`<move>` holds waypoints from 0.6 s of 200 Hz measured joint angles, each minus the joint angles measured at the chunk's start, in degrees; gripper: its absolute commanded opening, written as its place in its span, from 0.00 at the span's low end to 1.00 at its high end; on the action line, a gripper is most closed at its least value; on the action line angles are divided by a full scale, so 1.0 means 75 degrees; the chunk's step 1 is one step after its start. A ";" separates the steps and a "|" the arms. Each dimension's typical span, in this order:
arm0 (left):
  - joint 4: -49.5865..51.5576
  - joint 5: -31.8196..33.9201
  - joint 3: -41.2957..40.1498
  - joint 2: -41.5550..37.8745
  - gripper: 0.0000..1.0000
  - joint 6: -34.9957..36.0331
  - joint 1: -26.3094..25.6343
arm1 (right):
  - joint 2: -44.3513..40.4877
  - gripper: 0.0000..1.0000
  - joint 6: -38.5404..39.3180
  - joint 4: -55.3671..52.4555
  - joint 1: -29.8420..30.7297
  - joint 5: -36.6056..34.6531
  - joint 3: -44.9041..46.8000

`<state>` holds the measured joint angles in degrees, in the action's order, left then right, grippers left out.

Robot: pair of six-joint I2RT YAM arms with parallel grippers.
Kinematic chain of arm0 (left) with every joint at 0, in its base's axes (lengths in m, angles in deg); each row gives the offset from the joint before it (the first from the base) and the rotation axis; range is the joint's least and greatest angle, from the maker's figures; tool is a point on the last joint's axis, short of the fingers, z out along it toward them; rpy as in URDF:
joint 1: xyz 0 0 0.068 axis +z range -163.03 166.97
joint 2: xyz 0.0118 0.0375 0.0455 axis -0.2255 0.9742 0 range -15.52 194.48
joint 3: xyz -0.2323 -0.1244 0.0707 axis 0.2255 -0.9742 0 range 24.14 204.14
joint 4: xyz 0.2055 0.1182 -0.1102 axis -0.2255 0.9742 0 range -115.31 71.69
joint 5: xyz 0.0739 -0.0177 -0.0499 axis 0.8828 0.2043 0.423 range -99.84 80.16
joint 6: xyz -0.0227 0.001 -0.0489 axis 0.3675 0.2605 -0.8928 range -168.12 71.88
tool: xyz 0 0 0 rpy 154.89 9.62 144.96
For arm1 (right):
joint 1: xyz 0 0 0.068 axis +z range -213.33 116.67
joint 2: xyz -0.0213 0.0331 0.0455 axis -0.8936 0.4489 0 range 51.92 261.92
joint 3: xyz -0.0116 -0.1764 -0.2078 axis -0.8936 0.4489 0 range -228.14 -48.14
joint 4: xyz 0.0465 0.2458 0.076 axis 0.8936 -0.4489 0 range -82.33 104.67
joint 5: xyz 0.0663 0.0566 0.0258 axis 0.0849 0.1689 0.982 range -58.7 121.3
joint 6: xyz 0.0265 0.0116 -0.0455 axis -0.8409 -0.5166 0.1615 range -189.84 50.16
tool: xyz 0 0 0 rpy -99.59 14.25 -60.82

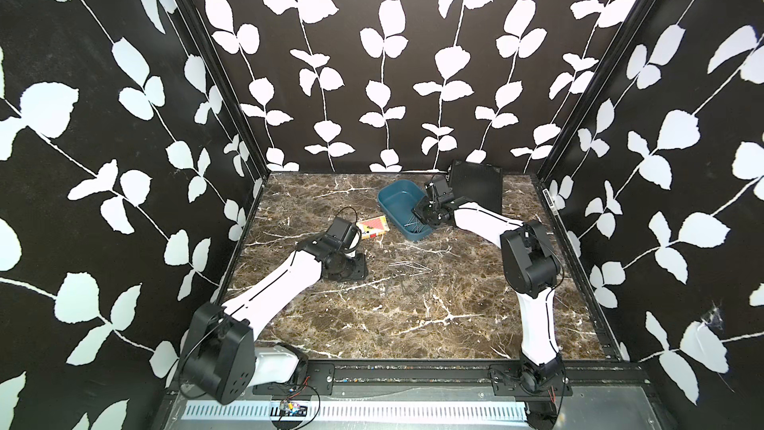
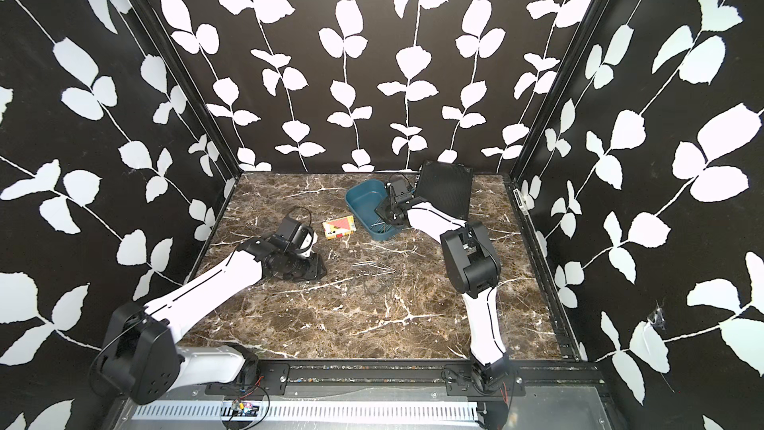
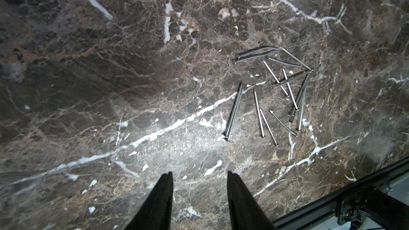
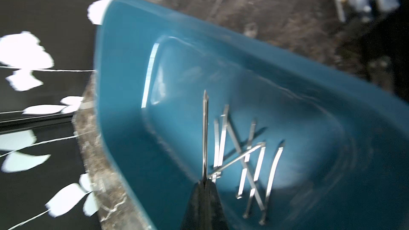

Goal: Put the nails on the desktop into the storage box
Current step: Place the nail in the storage box.

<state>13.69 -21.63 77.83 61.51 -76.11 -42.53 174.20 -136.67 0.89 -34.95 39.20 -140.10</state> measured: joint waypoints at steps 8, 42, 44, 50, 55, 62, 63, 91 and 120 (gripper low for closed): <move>-0.0020 -0.0047 0.0090 0.0198 0.42 0.0090 0.0003 | 0.0038 0.00 -0.0009 -0.0085 0.0000 -0.0003 0.0000; -0.0230 -0.0219 0.0178 0.0854 0.42 0.0338 0.0003 | 0.0061 0.20 -0.0003 -0.0277 0.0000 0.0000 -0.0006; -0.0242 -0.0227 0.0178 0.0871 0.42 0.0347 0.0003 | 0.0061 0.21 0.0000 -0.0280 0.0000 0.0000 -0.0006; -0.0283 -0.0259 0.0178 0.0941 0.42 0.0379 0.0003 | 0.0061 0.24 0.0035 -0.0321 0.0000 0.0000 -0.0006; -0.0326 -0.0289 0.0178 0.0985 0.42 0.0405 0.0003 | 0.0061 0.24 0.0041 -0.0361 0.0000 0.0000 -0.0006; -0.0376 -0.0318 0.0178 0.1043 0.42 0.0434 0.0003 | 0.0050 0.25 0.0035 -0.0399 0.0000 0.0000 -0.0006; -0.0391 -0.0326 0.0178 0.1052 0.42 0.0434 0.0003 | 0.0047 0.25 0.0044 -0.0396 0.0000 0.0000 -0.0006; -0.0600 -0.0396 0.0178 0.1207 0.42 0.0472 0.0003 | -0.0192 0.28 0.0207 -0.0513 0.0000 0.0064 0.0003; -0.0618 -0.0420 0.0443 0.1396 0.43 0.0423 0.0003 | -0.1020 0.31 0.0868 -0.0539 -0.0003 0.0236 0.0172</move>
<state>9.06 -24.78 81.16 71.98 -72.94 -42.51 166.55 -130.16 -3.15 -34.97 40.97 -138.81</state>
